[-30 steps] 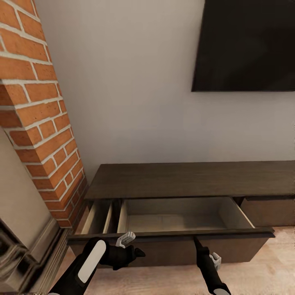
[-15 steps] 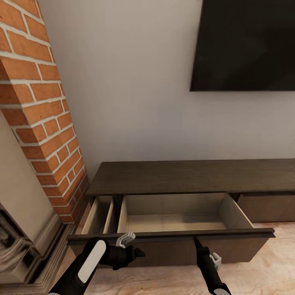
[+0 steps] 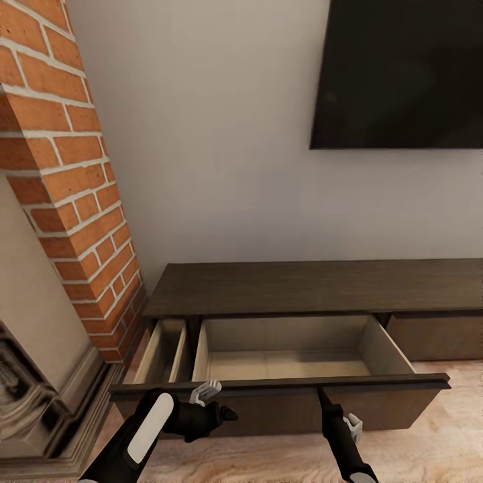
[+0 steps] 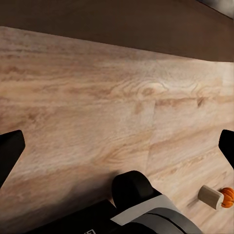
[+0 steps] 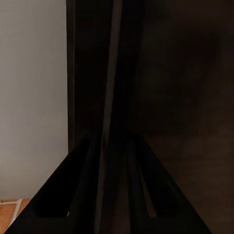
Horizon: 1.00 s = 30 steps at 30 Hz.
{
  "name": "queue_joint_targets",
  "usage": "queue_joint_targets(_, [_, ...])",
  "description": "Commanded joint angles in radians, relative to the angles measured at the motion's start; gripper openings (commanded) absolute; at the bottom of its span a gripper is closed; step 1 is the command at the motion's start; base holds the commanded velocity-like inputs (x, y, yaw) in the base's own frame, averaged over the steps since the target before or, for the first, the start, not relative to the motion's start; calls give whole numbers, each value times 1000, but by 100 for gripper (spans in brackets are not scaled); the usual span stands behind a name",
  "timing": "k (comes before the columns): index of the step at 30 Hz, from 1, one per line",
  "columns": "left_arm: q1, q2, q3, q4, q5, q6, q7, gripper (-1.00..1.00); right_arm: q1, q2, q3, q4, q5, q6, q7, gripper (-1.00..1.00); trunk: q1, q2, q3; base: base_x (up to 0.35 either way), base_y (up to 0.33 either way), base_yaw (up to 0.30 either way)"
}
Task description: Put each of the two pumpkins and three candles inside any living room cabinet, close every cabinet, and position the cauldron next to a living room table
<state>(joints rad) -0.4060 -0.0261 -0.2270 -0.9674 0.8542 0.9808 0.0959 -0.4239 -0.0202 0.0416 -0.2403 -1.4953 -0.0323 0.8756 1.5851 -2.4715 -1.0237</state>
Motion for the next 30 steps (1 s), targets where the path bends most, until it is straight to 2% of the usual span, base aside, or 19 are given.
queue_joint_targets(1, [-1, 0, -1, -1, 10, 2, 10, 100, -1, 0, 27, -2, 3, -3, 11, -100, 0, -1, -1, -11, 0, 0])
queue_joint_targets(30, [-1, 0, -1, -1, 10, 2, 10, 100, -1, 0, 27, -2, 3, -3, 11, -100, 0, -1, -1, -47, 0, 0])
